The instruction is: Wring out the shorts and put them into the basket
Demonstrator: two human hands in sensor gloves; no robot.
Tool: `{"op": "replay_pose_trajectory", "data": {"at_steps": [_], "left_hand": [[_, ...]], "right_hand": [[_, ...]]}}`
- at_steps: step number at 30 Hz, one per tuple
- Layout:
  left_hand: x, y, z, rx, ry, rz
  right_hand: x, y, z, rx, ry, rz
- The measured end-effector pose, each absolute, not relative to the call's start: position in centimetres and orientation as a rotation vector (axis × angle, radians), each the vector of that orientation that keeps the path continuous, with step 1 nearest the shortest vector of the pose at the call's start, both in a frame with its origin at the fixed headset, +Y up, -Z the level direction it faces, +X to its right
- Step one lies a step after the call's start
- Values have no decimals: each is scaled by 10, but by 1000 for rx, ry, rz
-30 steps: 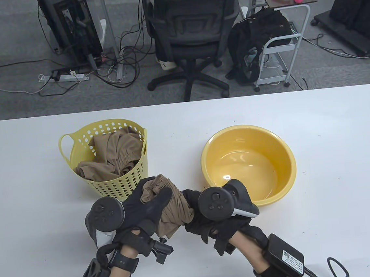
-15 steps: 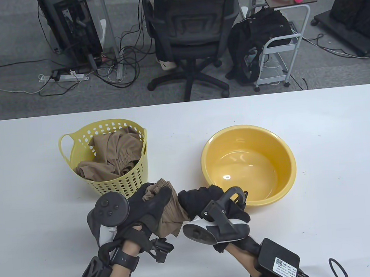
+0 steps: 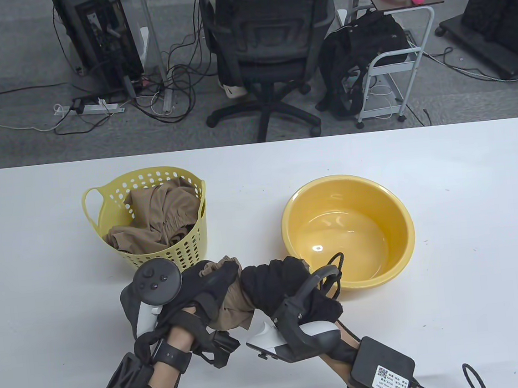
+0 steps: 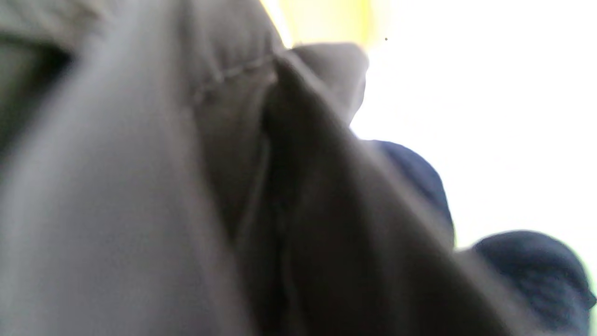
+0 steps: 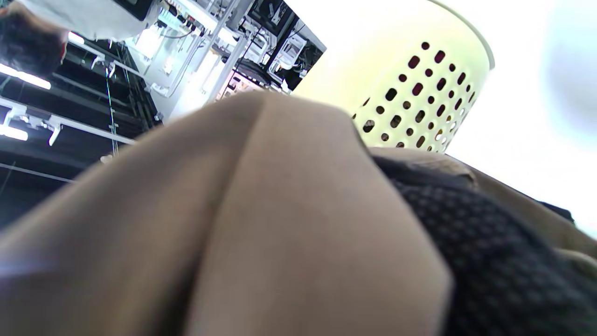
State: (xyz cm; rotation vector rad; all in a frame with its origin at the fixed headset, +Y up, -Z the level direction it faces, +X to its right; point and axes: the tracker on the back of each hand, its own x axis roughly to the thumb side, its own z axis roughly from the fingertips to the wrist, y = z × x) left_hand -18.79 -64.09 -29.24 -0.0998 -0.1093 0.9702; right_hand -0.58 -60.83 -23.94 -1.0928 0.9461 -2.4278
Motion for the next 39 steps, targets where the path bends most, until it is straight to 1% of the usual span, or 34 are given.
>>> {"op": "replay_pose_trajectory", "data": {"at_steps": [14, 20, 27, 31, 39], "left_hand": [[-188, -640, -294, -114, -116, 982], [-188, -639, -292, -92, -130, 976], [-187, -632, -288, -21, -154, 941], [-187, -627, -285, 31, -182, 932], [-189, -613, -277, 146, -258, 907]], "right_hand": [[-5, -607, -241, -1078, 957, -2449], [-3, -607, -242, -1059, 955, -2473], [4, -607, -250, -1018, 903, -2674], [9, -605, -258, -992, 808, -2846], [23, -601, -277, -986, 457, -3279]]}}
